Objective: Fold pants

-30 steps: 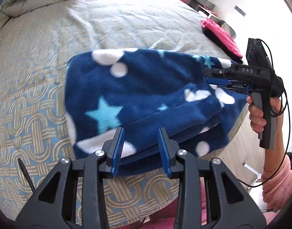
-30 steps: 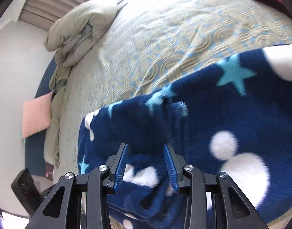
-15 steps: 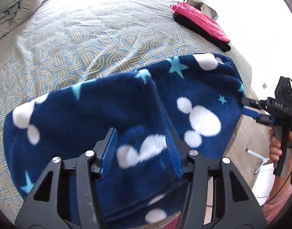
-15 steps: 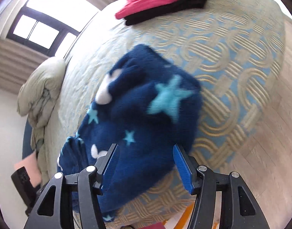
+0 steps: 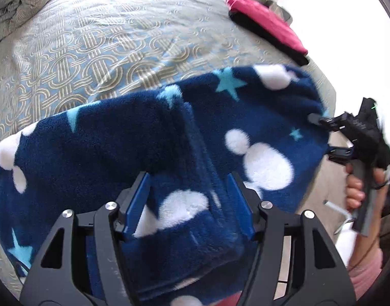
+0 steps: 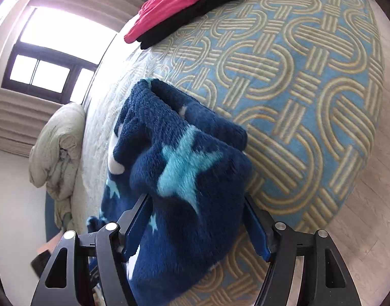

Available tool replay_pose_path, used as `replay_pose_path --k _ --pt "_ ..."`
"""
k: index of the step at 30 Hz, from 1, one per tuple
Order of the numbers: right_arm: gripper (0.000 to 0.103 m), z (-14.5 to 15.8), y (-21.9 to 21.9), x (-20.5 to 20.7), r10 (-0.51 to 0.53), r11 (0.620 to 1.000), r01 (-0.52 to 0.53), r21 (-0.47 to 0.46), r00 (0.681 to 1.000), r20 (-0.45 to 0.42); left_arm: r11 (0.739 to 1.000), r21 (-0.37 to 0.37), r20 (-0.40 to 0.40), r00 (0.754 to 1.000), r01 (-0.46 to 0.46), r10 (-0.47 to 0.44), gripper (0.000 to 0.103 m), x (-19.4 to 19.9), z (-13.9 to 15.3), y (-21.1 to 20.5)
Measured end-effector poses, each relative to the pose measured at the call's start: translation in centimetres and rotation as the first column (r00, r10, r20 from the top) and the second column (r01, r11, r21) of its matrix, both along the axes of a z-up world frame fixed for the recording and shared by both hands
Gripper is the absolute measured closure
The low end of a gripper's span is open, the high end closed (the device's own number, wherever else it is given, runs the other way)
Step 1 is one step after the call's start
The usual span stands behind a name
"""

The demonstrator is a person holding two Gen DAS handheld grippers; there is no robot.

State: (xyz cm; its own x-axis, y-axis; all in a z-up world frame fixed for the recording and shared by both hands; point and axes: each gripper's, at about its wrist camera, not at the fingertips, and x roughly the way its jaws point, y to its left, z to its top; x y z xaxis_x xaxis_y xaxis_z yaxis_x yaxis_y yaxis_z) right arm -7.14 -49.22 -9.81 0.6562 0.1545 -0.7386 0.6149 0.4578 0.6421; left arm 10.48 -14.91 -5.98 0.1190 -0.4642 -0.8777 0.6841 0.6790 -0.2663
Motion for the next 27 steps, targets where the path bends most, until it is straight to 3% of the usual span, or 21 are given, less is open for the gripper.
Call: replay_pose_path --k 1,2,3,6,10,17,19,22,24,27 --pt "0.037 0.1 0.1 0.4 0.001 1.0 -0.001 -0.016 1.0 -0.005 1.0 -0.023 -0.006 1.0 -0.003 0.003 0.04 0.1 0.4 0.2" --pt "0.066 0.3 0.2 0.8 0.006 0.999 -0.007 -0.04 1.0 -0.018 0.999 -0.041 -0.012 1.0 -0.003 0.003 0.04 0.2 0.7 0.2" --pt "0.084 0.4 0.4 1.2 0.021 0.998 -0.023 -0.066 0.999 -0.034 0.999 -0.043 -0.016 1.0 -0.002 0.001 0.04 0.3 0.7 0.2" --pt "0.087 1.6 1.3 1.4 0.038 0.99 -0.041 -0.134 0.999 -0.026 0.999 -0.051 -0.075 0.997 -0.011 0.008 0.04 0.5 0.3 0.6" --pt "0.087 5.5 3.7 1.3 0.09 0.962 -0.081 -0.26 0.996 0.023 0.992 -0.127 -0.218 0.976 -0.02 -0.008 0.04 -0.7 -0.7 2.2" --pt "0.087 12.6 10.5 2.9 0.256 0.874 -0.188 -0.448 0.962 0.095 0.984 -0.178 -0.236 0.971 -0.009 -0.033 0.041 -3.0 -0.8 3.7" --pt "0.087 14.7 13.4 3.9 0.327 0.832 -0.23 -0.505 0.939 0.111 0.973 -0.227 -0.267 0.963 -0.03 -0.033 0.041 -3.0 0.2 5.1" --pt "0.087 17.5 18.9 5.5 0.459 0.741 -0.311 -0.595 0.881 0.111 0.963 -0.264 -0.22 0.975 -0.06 0.0 0.041 -3.1 2.6 8.6" --pt "0.087 18.6 23.6 7.0 0.565 0.657 -0.388 -0.646 0.821 0.081 0.957 -0.263 -0.174 0.982 -0.124 0.079 0.041 -2.7 4.0 12.5" --pt "0.087 18.2 30.1 9.1 0.684 0.543 -0.485 -0.686 0.729 0.026 0.93 -0.226 -0.11 0.956 -0.289 0.271 0.041 -1.6 5.3 20.1"
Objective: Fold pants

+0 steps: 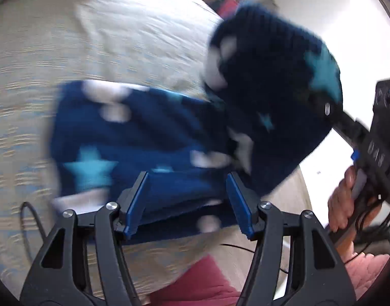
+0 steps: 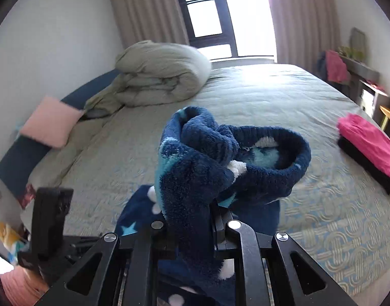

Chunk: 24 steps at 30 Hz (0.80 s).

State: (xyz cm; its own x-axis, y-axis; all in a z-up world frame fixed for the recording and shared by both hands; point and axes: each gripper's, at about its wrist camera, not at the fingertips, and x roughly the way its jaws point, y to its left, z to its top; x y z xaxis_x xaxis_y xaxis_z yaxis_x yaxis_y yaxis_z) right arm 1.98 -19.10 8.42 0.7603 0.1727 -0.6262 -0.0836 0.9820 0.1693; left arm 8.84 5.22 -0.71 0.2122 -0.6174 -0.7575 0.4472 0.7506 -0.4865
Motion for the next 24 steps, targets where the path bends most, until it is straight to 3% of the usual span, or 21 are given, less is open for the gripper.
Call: replay_pose_path --k 3,7,9,10,12,14,19,24 --pt "0.087 -2.7 6.8 2.6 0.103 0.993 -0.106 -0.056 0.993 -0.065 0.978 0.086 0.055 0.981 -0.192 0.188 0.041 0.6 0.3 7.4" --pt "0.086 -9.1 13.4 5.7 0.165 0.978 -0.185 -0.095 0.969 -0.183 0.931 0.099 0.038 0.936 -0.351 0.349 0.041 0.5 -0.4 14.3" --pt "0.083 -13.5 16.1 6.9 0.164 0.958 -0.224 -0.179 0.941 -0.297 0.92 0.077 0.021 0.923 -0.384 0.384 0.041 0.3 -0.7 16.1" --pt "0.083 -15.0 17.1 6.7 0.155 0.942 -0.233 -0.242 0.941 -0.302 0.919 0.068 0.017 0.921 -0.389 0.389 0.041 0.3 -1.0 16.5" --pt "0.078 -15.3 18.2 5.5 0.175 0.906 -0.253 -0.34 0.954 -0.244 0.921 0.065 0.014 0.924 -0.383 0.383 0.041 0.7 -1.4 16.1" --pt "0.071 -15.0 18.7 4.4 0.213 0.883 -0.293 -0.365 0.946 -0.245 0.931 0.055 0.007 0.932 -0.362 0.362 0.041 1.1 -1.6 15.6" --pt "0.063 -13.2 17.1 2.7 0.272 0.911 -0.342 -0.229 0.918 -0.289 0.967 -0.008 0.041 0.966 -0.254 0.254 0.041 2.7 -0.1 11.1" --pt "0.063 -9.9 11.9 0.9 0.317 0.946 -0.322 0.036 0.897 -0.308 0.993 -0.015 0.079 0.99 -0.118 0.119 0.041 2.6 1.2 6.3"
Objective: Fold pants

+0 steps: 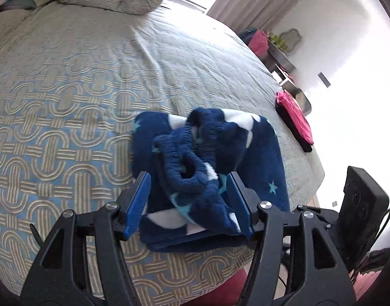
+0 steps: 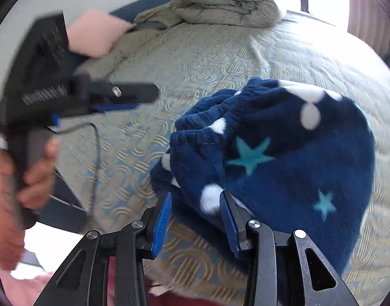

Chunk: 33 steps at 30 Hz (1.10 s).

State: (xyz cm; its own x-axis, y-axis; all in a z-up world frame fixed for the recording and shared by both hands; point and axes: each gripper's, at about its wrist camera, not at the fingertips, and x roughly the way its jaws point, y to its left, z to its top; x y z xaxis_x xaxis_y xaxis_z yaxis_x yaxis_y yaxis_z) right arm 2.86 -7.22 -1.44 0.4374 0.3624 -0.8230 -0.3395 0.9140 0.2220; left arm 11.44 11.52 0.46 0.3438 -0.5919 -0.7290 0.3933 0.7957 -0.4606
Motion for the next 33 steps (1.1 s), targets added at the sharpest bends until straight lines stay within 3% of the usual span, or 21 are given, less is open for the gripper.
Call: replay_pose_path --k 3,5,8,11,13,14,19,22,29,33 --pt "0.054 1.6 -4.4 -1.0 -0.12 0.99 0.118 0.07 0.993 0.016 0.997 0.04 0.029 0.997 0.072 -0.073 0.041 -0.4 -0.1 -3.2" --pt "0.053 1.2 -7.8 -0.9 -0.242 0.967 0.241 0.077 0.97 0.006 0.992 0.064 0.027 0.994 0.106 -0.108 0.041 -0.2 -0.7 -5.0" --pt "0.053 -1.8 -11.2 -0.5 -0.358 0.921 0.371 0.118 0.926 -0.119 0.981 0.141 0.039 0.989 0.135 -0.142 0.04 0.0 -2.3 -6.9" --pt "0.053 -4.3 -11.9 -1.0 -0.352 0.906 0.387 0.173 0.914 -0.201 0.961 0.227 -0.029 0.988 0.157 -0.154 0.041 0.4 -4.8 -7.4" --pt "0.053 -4.4 -11.6 -1.7 -0.338 0.913 0.368 0.177 0.924 -0.177 0.948 0.266 -0.037 0.985 0.173 -0.169 0.057 -0.3 -5.6 -7.1" --pt "0.053 -4.3 -11.2 -2.0 -0.326 0.92 0.353 0.17 0.93 -0.167 0.947 0.266 -0.028 0.983 0.18 -0.179 0.059 -0.8 -5.6 -6.6" --pt "0.053 -4.9 -10.9 -2.4 -0.282 0.933 0.314 0.178 0.942 -0.185 0.978 0.145 -0.078 0.988 0.147 -0.136 0.072 -2.3 -4.9 -3.1" --pt "0.053 -5.3 -10.6 -2.5 -0.265 0.931 0.306 0.2 0.942 -0.204 0.984 0.12 -0.064 0.99 0.133 -0.126 0.074 -3.9 -3.9 -2.1" --pt "0.053 -4.6 -11.3 -2.4 -0.241 0.929 0.292 0.227 0.943 -0.229 0.976 0.169 -0.061 0.99 0.134 -0.126 0.071 -4.6 -3.6 -2.1" --pt "0.053 -2.6 -13.5 -1.4 -0.27 0.891 0.331 0.31 0.937 -0.222 0.97 0.2 -0.025 0.99 0.139 -0.137 0.069 -4.6 -2.7 -3.1"
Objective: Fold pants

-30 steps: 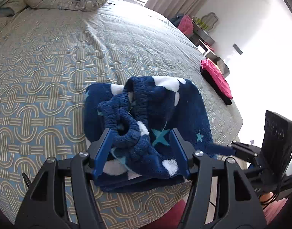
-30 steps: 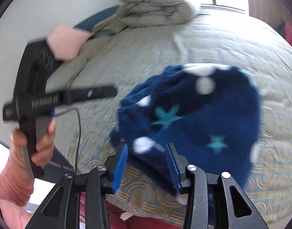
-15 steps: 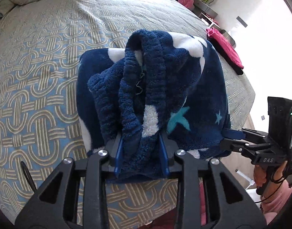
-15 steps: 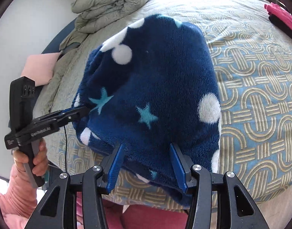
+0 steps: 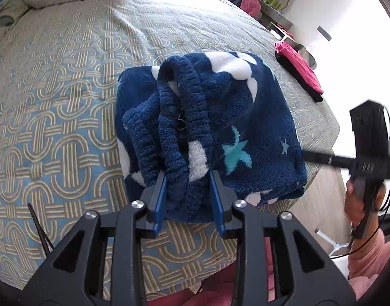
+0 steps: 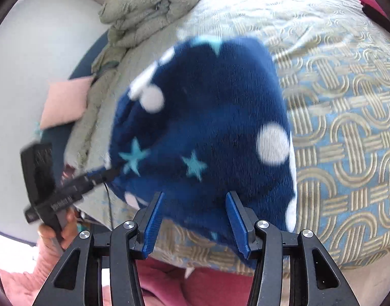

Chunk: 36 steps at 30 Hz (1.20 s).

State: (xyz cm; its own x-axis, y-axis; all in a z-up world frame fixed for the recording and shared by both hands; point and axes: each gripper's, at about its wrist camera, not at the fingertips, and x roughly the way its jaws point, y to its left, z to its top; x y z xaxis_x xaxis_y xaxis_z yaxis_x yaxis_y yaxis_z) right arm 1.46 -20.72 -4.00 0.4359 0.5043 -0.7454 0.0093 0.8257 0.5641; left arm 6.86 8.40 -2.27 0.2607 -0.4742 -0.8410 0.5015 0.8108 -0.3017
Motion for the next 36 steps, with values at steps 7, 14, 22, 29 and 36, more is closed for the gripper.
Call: replay_pose_path --k 7,14,22,29,36 --pt "0.053 3.5 0.8 7.1 -0.005 0.991 0.016 -0.133 0.996 0.085 1.0 -0.002 -0.016 1.0 -0.013 0.013 0.068 0.3 -0.9 0.3" --pt "0.053 -3.2 2.7 14.7 -0.052 0.992 0.038 -0.12 0.992 -0.116 0.999 -0.031 -0.04 0.998 -0.044 0.043 0.067 0.9 -1.8 0.9" --pt "0.053 1.4 3.8 8.9 0.069 0.985 -0.07 -0.155 0.998 -0.01 0.996 -0.054 -0.027 0.997 -0.072 0.07 0.066 1.2 0.5 2.1" --pt "0.053 -1.9 4.9 4.5 0.045 0.988 -0.048 -0.15 0.999 -0.027 0.984 -0.176 0.049 0.998 -0.024 0.033 0.066 2.7 4.1 -0.7" --pt "0.052 -2.3 3.8 1.8 -0.009 0.997 0.008 -0.074 1.0 -0.018 0.992 0.122 0.069 0.997 0.034 -0.042 0.066 5.5 -2.3 -8.0"
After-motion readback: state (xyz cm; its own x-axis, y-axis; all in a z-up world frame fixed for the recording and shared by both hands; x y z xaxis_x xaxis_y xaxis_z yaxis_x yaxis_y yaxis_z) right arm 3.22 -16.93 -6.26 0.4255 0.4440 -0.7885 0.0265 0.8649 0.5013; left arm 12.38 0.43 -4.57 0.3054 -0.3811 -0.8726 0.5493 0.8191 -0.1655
